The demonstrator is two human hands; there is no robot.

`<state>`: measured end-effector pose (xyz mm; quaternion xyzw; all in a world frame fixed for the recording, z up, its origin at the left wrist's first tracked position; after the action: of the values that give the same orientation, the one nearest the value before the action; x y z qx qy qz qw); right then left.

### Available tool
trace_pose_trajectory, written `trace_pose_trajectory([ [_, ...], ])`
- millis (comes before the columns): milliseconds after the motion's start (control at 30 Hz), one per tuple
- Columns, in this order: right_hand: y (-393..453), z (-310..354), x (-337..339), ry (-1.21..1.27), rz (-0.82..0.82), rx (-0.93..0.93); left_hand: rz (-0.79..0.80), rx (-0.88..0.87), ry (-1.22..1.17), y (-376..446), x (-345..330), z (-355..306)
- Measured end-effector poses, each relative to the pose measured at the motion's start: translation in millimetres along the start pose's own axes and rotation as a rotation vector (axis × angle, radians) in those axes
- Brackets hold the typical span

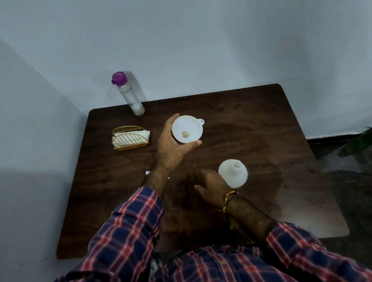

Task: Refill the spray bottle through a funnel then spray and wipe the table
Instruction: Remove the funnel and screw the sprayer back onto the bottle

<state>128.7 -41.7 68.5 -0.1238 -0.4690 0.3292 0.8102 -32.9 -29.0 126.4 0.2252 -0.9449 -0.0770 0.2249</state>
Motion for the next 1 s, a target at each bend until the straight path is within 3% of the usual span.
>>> trace_pose_trajectory([
  [200, 65, 27, -18, -0.305, 0.001, -0.118, -0.09, 0.092, -0.061, 38, 13, 39],
  [333, 106, 36, -21, -0.548, -0.003, -0.168, -0.048, 0.074, -0.026, 64, 15, 66],
  [1000, 145, 51, -28, -0.702, 0.18, -0.347, -0.127, 0.053, -0.083, 169, -5, 156],
])
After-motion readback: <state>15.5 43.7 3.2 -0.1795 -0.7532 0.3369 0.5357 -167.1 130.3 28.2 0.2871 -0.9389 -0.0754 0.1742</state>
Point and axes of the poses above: each hand's wrist, its own y-axis towards the middle knuckle, its own x-axis out of the back of the hand, z = x × y, the point moved 1 cm from there along y, towards the middle knuckle, and after that the axes turned 10 degrees about -x, right-handed, at the moved point
